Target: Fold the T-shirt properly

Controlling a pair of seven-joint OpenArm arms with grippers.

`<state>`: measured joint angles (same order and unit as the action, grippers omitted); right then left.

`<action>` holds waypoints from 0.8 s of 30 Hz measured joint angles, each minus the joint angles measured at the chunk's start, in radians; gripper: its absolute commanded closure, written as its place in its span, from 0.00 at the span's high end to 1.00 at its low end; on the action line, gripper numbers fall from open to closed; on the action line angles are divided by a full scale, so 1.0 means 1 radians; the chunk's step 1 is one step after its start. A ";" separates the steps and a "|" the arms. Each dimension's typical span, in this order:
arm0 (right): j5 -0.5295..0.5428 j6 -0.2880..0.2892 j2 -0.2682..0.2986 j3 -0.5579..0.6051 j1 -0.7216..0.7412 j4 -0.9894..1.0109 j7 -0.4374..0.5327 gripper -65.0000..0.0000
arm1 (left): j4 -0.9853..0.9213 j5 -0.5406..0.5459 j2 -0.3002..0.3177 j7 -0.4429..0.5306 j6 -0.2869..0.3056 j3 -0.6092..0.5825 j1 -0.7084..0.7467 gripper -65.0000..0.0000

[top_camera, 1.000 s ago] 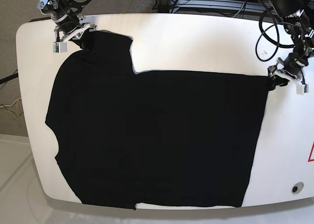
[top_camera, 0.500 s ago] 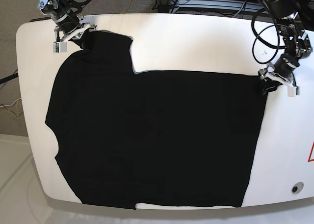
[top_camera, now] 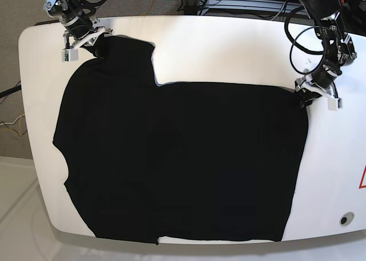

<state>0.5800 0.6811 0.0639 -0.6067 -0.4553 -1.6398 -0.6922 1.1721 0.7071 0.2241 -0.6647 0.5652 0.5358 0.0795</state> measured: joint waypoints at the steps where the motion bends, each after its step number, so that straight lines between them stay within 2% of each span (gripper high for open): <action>1: 0.000 0.000 0.000 0.000 0.000 0.000 0.000 0.04 | -0.002 0.004 -0.002 -0.002 0.000 0.000 0.004 0.00; 4: 0.000 0.000 0.000 0.000 0.000 0.000 0.000 0.04 | -0.004 0.010 -0.001 -0.004 0.001 0.001 0.014 0.06; 11: 0.000 0.000 0.000 0.000 0.000 0.000 0.000 0.04 | 0.014 0.012 0.012 -0.012 0.004 0.000 0.035 0.03; 24: 0.000 0.000 -0.003 0.000 -0.005 0.000 0.001 0.01 | 0.216 -0.046 0.018 -0.072 -0.019 0.001 0.160 0.03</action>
<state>0.5804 0.6811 0.0612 -0.6067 -0.4606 -1.6398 -0.6910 1.3876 0.6613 0.2417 -0.7364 0.5457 0.5365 0.2394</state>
